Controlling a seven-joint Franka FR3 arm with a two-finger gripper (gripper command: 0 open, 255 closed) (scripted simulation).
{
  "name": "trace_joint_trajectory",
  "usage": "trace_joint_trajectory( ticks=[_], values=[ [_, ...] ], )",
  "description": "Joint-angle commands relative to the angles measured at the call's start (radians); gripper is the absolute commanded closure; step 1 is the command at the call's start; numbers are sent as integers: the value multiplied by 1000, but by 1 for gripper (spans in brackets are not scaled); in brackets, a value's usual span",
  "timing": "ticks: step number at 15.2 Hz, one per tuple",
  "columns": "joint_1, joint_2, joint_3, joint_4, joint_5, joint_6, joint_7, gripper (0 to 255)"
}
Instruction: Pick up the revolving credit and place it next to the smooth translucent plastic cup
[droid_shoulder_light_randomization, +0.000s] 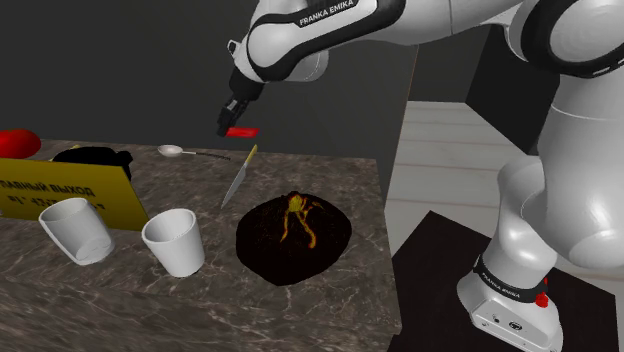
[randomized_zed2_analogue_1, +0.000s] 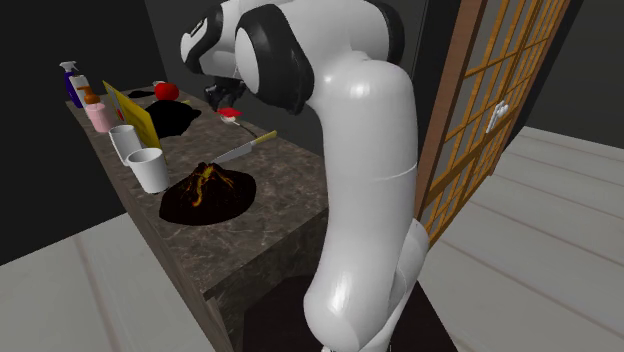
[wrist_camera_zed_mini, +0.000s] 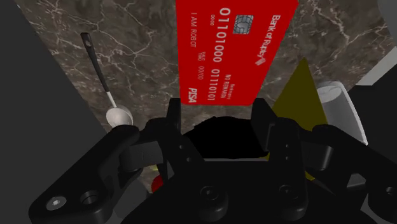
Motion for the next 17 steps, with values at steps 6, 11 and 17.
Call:
trace_joint_trajectory(
  ticks=[6,11,17],
  values=[
    [41,219,24,301,-23,-73,133,255],
    [49,421,34,610,-33,-176,223,255],
    [53,472,41,625,-28,-140,230,255]
  ],
)
